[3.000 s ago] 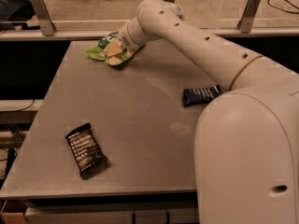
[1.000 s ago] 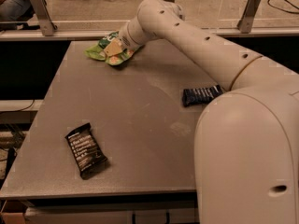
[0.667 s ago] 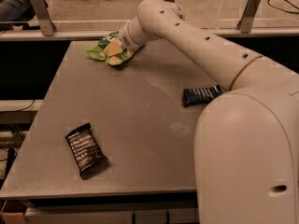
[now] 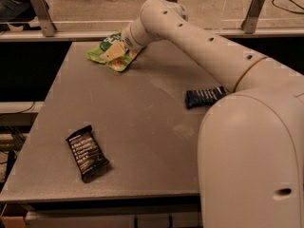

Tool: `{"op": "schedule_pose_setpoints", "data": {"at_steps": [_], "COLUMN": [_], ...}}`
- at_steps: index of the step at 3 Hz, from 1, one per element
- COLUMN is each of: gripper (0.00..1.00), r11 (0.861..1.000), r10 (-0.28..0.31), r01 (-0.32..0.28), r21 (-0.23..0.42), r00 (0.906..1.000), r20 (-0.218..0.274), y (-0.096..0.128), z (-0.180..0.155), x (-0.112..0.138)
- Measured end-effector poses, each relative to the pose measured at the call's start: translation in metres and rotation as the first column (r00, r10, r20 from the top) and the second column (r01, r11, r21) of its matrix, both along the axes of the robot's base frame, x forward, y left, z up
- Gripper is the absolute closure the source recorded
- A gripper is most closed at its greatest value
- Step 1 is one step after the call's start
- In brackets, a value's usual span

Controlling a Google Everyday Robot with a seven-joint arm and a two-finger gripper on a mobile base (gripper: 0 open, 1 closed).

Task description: Move green rice chip bag near rxbar chocolate

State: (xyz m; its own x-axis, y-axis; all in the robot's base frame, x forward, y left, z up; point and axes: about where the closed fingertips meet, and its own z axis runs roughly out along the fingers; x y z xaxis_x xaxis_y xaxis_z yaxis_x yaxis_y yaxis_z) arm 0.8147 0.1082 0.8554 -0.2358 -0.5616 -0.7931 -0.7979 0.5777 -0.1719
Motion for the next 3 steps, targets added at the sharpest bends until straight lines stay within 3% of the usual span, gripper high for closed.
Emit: {"op": "schedule_pose_setpoints", "data": {"at_steps": [3], "gripper": [0.0], "r11": [0.996], "r10": [0.057], "r01": [-0.052], "r21": [-0.068], "r00": [0.9964], "r20": [0.063], "y": [-0.002], "z": [0.039], "x": [-0.022]}}
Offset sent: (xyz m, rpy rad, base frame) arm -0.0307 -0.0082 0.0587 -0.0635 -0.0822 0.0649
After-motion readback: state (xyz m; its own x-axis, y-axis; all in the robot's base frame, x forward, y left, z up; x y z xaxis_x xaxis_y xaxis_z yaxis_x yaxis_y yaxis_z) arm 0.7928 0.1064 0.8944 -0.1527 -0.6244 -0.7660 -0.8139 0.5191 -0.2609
